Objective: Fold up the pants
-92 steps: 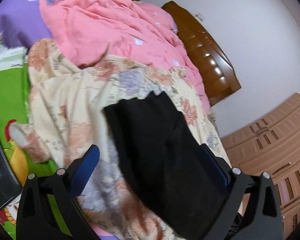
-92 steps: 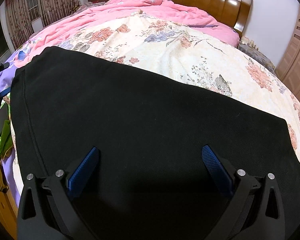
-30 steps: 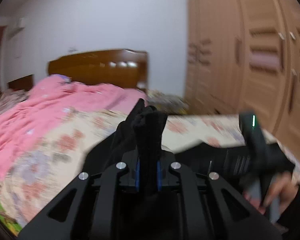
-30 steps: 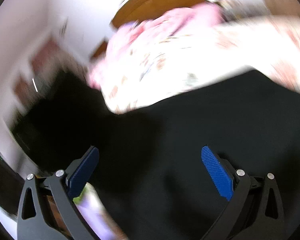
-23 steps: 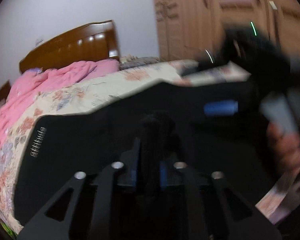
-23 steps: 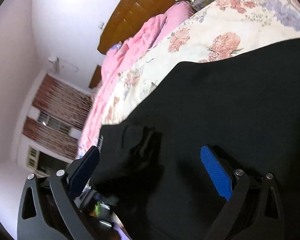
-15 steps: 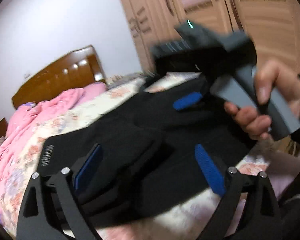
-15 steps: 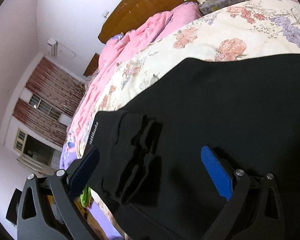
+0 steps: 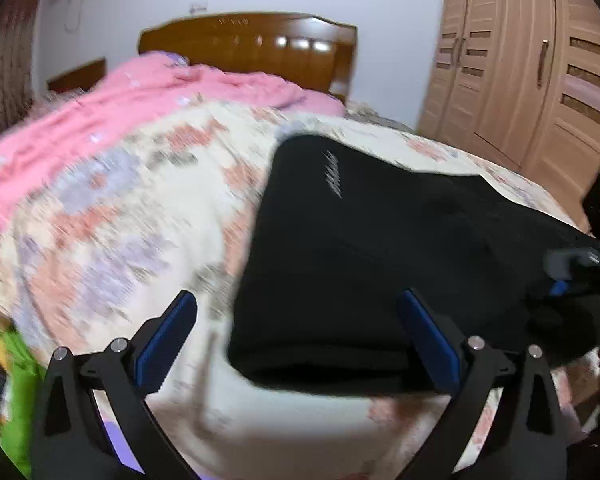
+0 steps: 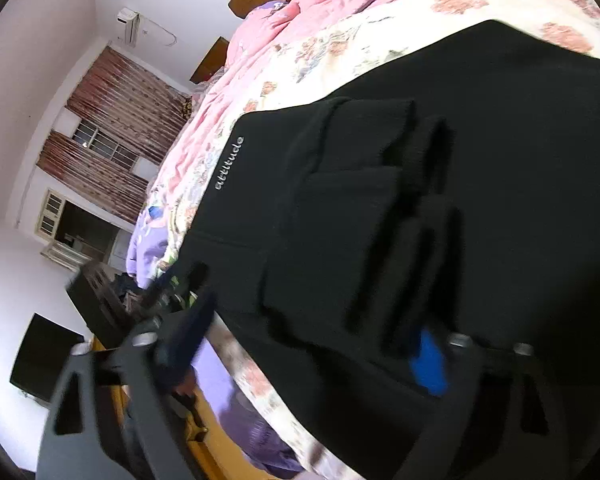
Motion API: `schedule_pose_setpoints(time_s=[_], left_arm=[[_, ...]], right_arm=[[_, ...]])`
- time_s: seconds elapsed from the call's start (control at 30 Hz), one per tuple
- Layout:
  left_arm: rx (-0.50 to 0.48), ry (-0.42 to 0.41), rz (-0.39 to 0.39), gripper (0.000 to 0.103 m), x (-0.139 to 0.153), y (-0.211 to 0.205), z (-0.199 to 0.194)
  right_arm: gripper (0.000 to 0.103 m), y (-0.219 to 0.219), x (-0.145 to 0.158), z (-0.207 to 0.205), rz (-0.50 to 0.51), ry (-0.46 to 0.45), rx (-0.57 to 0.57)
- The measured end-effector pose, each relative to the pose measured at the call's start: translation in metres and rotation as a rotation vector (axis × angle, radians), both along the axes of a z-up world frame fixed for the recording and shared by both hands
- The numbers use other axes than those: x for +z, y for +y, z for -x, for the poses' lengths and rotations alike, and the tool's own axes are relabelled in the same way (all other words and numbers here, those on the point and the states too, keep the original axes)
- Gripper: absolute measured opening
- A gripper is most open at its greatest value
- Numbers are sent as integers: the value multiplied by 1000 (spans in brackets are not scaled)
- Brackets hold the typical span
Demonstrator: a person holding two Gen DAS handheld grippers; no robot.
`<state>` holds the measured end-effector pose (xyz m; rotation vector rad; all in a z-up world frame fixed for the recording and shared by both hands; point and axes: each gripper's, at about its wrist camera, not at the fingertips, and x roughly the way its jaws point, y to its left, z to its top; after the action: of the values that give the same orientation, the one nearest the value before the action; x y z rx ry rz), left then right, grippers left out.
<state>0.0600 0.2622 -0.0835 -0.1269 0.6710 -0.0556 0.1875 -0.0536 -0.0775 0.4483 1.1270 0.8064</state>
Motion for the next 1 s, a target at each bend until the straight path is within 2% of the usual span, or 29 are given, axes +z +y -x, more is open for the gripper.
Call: schedule_pose_setpoints(time_s=[0.07,0.1,0.17,0.23,0.3,0.5,0.57,0.67,0.73,0.77,0.8,0.9,1.0], left_arm=[[-37,-1,-6,100,-3,-8,0],[-46,-6,-25,100,-4,-12,1],[-50,-10,-46,100,-3,-17,1],[-45,-22,-45,100,0,-16,8],[-30,-39,-56,100,6,-15,12],[-13,-132,-65,101,41,-26,28],[-21,-155,-55,101,50,-31,29],[-44,-124,-97,101,46,-47,18],[-45,-61,-147,101,32,-57,6],[-47,-16,-165,101,22,-62,-1],[-37,-6,-180,102,17,-63,-4],[-27,-13,-174,102,14,-62,-3],[-31,-28,-172,102,25,-61,1]], right_arm=[[76,1,-3,-8,-20,13,-31],[71,-1,-6,-12,-33,20,-58],[58,-3,-9,-17,-40,22,-101],[35,-1,-10,-18,-9,-5,-116],[23,0,-7,-11,4,-59,-118],[20,-9,22,20,46,-249,-126],[20,-21,22,28,49,-273,-148],[20,-42,-2,25,52,-197,-187],[20,-55,-17,23,-17,-144,-195],[20,-54,-17,21,-19,-146,-191],[20,-51,-15,21,-5,-160,-184],[20,-48,-11,24,14,-179,-181],[20,-48,-2,25,3,-200,-201]])
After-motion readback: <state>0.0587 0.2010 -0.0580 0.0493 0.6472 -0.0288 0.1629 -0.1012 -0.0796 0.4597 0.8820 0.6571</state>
